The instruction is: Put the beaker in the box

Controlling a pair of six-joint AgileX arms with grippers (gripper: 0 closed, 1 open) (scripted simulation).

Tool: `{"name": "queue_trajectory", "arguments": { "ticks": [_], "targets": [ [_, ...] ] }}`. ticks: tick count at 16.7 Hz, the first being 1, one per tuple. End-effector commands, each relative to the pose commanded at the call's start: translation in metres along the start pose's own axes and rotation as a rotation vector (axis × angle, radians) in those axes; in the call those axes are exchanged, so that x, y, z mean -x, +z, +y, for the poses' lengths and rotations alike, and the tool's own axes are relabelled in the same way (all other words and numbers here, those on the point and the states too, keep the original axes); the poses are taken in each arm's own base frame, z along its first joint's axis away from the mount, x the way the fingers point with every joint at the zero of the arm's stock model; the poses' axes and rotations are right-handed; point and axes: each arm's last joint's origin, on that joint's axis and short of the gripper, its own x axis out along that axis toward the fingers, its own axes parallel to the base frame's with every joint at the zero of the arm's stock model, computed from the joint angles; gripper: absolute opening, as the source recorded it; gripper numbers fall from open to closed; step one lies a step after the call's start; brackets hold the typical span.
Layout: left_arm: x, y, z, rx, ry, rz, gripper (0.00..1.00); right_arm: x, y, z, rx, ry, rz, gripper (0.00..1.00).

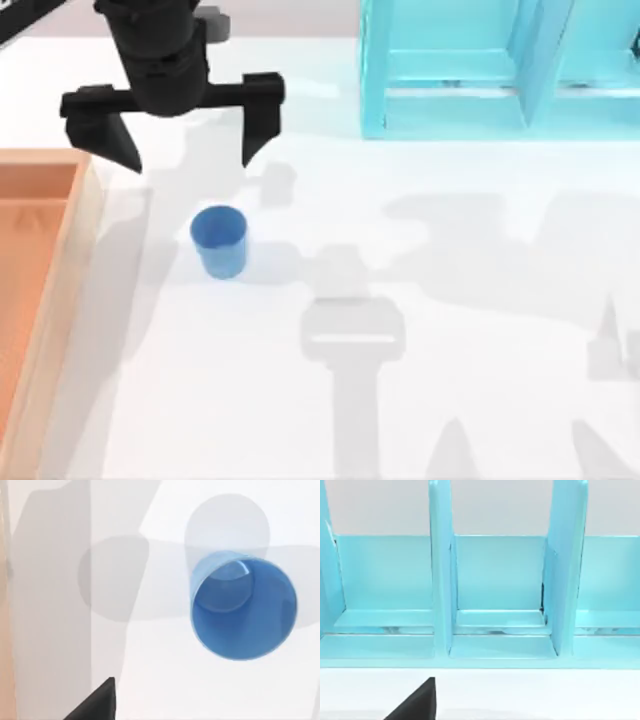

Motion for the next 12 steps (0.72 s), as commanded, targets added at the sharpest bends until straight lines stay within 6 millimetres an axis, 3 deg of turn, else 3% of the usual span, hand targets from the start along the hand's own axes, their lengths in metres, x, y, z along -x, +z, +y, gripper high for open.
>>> {"name": "queue_trajectory", "arguments": {
  "ticks": [5,12],
  "targets": [
    [-0.021,0.009,-0.040,-0.048,0.022,0.096,1.00,0.000,0.000,0.000,0.000,0.000,0.000,1.00],
    [-0.023,0.010,-0.040,-0.048,0.023,0.099,1.00,0.000,0.000,0.000,0.000,0.000,0.000,1.00]
  ]
}}
